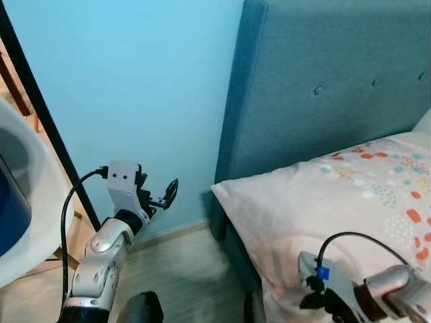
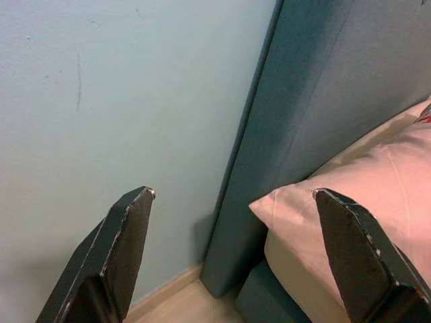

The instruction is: Clean up the room

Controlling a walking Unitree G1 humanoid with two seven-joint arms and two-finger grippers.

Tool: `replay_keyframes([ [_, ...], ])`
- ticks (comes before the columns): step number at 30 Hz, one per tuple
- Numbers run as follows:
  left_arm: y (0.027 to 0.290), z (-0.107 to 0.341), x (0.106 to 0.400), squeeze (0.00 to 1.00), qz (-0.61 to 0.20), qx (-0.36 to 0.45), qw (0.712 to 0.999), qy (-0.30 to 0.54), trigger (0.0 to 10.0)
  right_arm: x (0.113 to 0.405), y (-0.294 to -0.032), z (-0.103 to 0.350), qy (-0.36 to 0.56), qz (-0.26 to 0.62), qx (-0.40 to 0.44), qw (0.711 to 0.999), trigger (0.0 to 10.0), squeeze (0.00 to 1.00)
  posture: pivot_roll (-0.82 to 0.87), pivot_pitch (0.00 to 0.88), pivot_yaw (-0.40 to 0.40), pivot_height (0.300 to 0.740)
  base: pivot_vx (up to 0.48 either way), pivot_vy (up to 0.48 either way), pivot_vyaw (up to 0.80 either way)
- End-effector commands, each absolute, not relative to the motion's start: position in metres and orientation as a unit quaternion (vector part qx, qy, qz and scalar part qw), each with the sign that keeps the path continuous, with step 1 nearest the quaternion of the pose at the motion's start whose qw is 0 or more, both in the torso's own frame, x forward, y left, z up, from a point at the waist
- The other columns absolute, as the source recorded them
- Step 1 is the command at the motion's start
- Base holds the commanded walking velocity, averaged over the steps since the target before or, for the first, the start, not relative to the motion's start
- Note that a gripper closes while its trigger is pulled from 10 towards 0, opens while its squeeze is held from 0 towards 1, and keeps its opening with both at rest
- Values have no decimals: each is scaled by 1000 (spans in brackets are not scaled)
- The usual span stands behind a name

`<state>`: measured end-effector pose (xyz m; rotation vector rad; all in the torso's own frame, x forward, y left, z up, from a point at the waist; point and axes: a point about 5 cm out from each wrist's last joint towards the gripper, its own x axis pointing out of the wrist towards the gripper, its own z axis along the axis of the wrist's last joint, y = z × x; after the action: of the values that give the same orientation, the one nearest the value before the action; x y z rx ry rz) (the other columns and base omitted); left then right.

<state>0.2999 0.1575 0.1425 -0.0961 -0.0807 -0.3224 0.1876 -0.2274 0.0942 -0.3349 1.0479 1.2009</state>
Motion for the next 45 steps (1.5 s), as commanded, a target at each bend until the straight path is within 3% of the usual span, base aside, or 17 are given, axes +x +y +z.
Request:
replay_keyframes([
  [1, 155, 137, 298, 0, -163, -52, 985, -30, 10000, 181, -226, 90, 483, 539, -139, 676, 10000, 0, -75, 89, -40, 567, 0, 0, 0],
  [3, 155, 136, 298, 0, -164, -52, 985, -30, 10000, 181, -230, 86, 489, 529, -145, 678, 10000, 0, -74, 94, -40, 567, 0, 0, 0],
  [5, 154, 135, 297, 0, -164, -52, 985, -28, 10000, 200, -240, 71, 476, 470, -197, 717, 10000, 0, -69, 100, -43, 567, 0, 0, 0],
  [9, 154, 135, 295, 0, -163, -53, 985, -27, 10000, 225, -251, 58, 450, 398, -278, 749, 10000, 0, -70, 113, -50, 567, 0, 0, 0],
  [10, 154, 135, 295, 0, -163, -53, 985, -27, 10000, 225, -251, 58, 450, 398, -278, 749, 10000, 0, -70, 113, -50, 567, 0, 0, 0],
  [12, 153, 135, 293, 0, -164, -54, 985, -27, 10000, 241, -251, 56, 436, 352, -270, 783, 10000, 0, -70, 124, -57, 567, 0, 0, 0],
  [14, 153, 135, 293, 0, -164, -54, 985, -27, 10000, 241, -251, 56, 436, 352, -270, 783, 10000, 0, -70, 124, -57, 567, 0, 0, 0],
  [17, 149, 134, 289, 0, -164, -57, 984, -26, 10000, 268, -259, 54, 412, 279, -299, 815, 10000, 0, -59, 154, -77, 567, 0, 0, 0],
  [32, 159, 130, 265, 0, -147, -51, 988, -9, 10000, 322, -282, 84, 329, 142, -352, 865, 10000, 0, -10, 269, -124, 567, 0, 0, 0],
  [38, 160, 135, 262, 0, -141, -48, 989, -10, 10000, 347, -307, 127, 266, 43, -370, 889, 10000, 0, -3, 280, -134, 567, 0, 0, 0],
  [45, 158, 136, 261, 0, -141, -47, 989, -9, 10000, 353, -334, 165, 217, -50, -348, 911, 10000, 0, -2, 280, -131, 567, 0, 0, 0],
])
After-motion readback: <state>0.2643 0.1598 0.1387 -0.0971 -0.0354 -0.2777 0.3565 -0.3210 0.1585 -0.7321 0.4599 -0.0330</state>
